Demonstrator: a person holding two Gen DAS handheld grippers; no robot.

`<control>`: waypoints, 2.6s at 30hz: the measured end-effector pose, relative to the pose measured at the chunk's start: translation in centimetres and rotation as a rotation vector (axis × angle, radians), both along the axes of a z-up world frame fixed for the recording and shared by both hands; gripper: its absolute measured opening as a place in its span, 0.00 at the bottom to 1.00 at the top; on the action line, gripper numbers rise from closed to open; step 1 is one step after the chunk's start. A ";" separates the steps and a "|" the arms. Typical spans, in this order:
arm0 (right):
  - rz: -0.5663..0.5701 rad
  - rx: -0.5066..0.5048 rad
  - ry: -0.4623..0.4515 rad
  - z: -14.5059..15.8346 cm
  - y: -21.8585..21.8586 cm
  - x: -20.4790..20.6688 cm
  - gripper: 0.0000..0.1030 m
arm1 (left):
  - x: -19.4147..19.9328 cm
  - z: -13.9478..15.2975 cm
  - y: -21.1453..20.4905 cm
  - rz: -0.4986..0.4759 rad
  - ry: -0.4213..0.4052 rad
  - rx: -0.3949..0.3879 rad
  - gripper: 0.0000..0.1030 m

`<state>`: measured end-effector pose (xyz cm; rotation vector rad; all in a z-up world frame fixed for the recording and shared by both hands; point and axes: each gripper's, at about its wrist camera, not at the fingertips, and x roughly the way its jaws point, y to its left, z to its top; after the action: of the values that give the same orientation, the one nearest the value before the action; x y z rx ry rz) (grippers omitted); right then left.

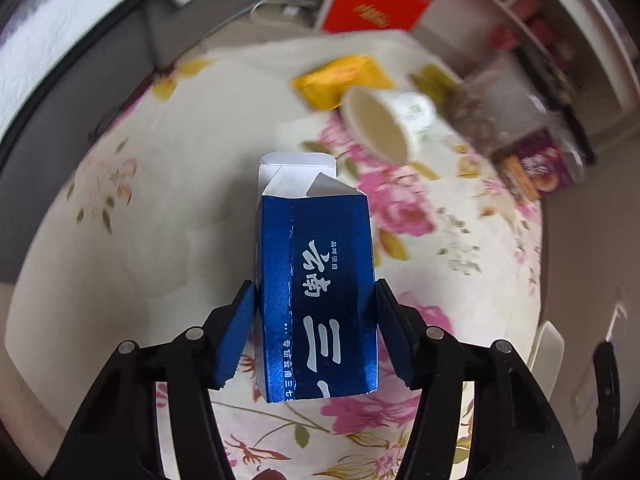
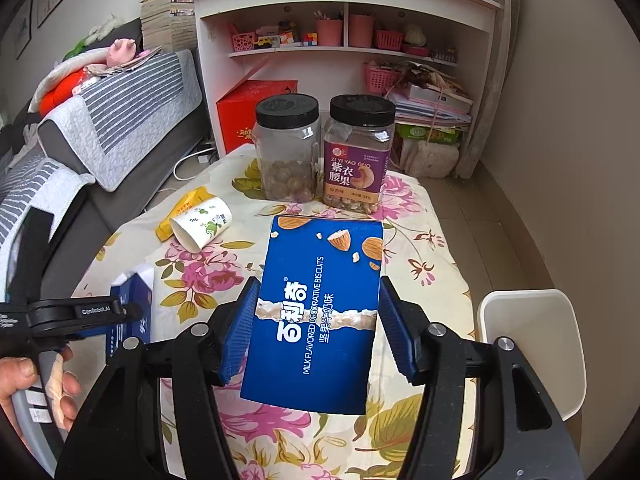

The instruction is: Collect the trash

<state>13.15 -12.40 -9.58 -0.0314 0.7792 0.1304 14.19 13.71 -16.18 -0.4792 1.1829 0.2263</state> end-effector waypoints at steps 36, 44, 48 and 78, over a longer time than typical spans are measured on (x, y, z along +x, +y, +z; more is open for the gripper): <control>-0.432 0.106 -0.028 2.1 -22.9 -2.9 0.57 | -5.4 9.2 -28.6 -0.436 -0.484 0.294 0.55; -0.622 0.149 -0.040 2.9 -29.8 -4.0 0.85 | -4.9 8.5 -35.7 -0.565 -0.484 0.282 0.49; -0.696 0.187 -0.041 2.8 -32.3 -4.9 0.86 | -4.2 7.7 -38.7 -0.609 -0.468 0.263 0.45; -0.654 0.211 0.004 2.8 -33.0 -4.0 0.91 | -8.2 -3.7 -38.3 -0.650 0.049 0.046 0.84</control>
<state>9.19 -45.39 -6.77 0.4212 0.7422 -0.4091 5.98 -24.58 -19.89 -0.0329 1.3171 -0.2957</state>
